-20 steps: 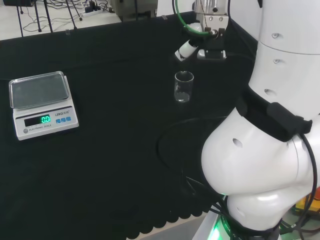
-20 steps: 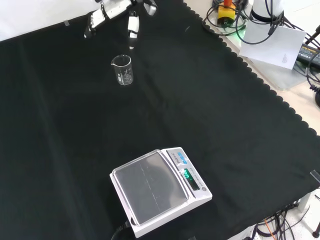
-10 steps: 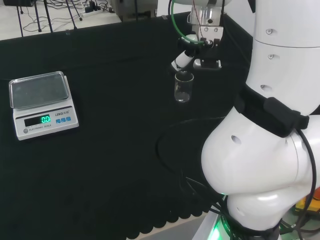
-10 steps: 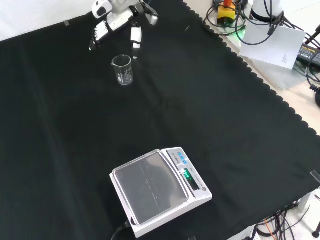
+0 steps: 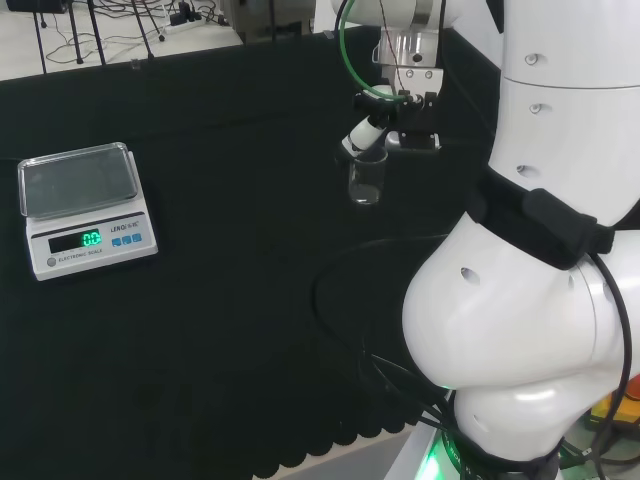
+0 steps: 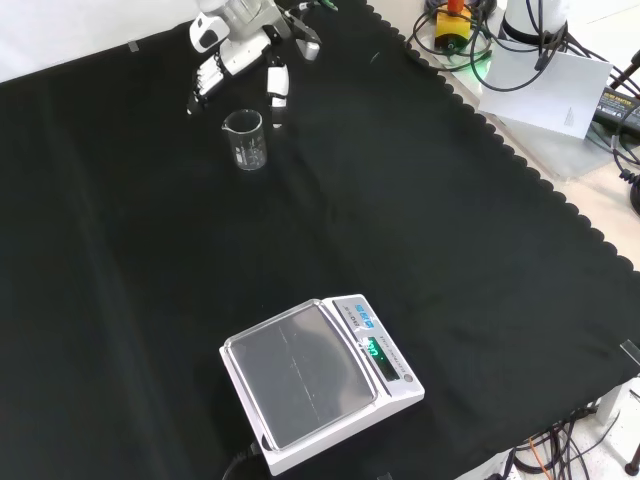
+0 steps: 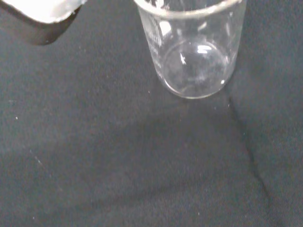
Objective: Pick up the beaker.
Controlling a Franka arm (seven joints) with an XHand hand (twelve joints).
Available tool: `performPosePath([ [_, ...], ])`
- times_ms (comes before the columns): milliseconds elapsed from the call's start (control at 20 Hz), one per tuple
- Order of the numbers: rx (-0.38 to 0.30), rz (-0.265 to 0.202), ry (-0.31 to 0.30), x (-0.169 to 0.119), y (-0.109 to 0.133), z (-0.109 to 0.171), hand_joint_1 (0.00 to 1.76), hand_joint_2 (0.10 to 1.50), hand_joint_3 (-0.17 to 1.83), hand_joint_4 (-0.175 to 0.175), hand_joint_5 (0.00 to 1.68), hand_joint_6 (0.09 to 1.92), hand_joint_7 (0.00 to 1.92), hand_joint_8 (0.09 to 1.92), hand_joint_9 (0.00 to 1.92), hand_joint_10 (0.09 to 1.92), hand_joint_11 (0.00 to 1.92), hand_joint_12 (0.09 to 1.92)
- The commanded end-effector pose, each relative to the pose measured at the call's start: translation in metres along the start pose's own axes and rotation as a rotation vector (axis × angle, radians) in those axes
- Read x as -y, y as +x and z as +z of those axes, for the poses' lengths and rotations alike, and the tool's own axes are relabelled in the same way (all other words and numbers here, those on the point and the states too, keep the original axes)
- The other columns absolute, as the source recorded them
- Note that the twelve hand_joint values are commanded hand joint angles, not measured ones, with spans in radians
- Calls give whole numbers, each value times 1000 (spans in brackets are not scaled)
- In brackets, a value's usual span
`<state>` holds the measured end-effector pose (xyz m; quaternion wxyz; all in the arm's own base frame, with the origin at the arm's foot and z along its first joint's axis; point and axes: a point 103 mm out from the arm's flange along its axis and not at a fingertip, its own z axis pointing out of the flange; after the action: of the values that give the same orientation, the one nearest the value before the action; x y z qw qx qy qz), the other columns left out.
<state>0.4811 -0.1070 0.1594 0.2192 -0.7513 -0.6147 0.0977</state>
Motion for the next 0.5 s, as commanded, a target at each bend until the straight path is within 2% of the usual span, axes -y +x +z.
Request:
performPosePath([
  [50, 2, 12, 21, -3, -4, 12, 695, 694, 278, 53, 0, 87, 0, 372, 34, 866, 0, 1176],
  [500, 1, 31, 48, -17, -16, 30, 695, 696, 275, 53, 0, 87, 0, 365, 33, 867, 0, 1172],
])
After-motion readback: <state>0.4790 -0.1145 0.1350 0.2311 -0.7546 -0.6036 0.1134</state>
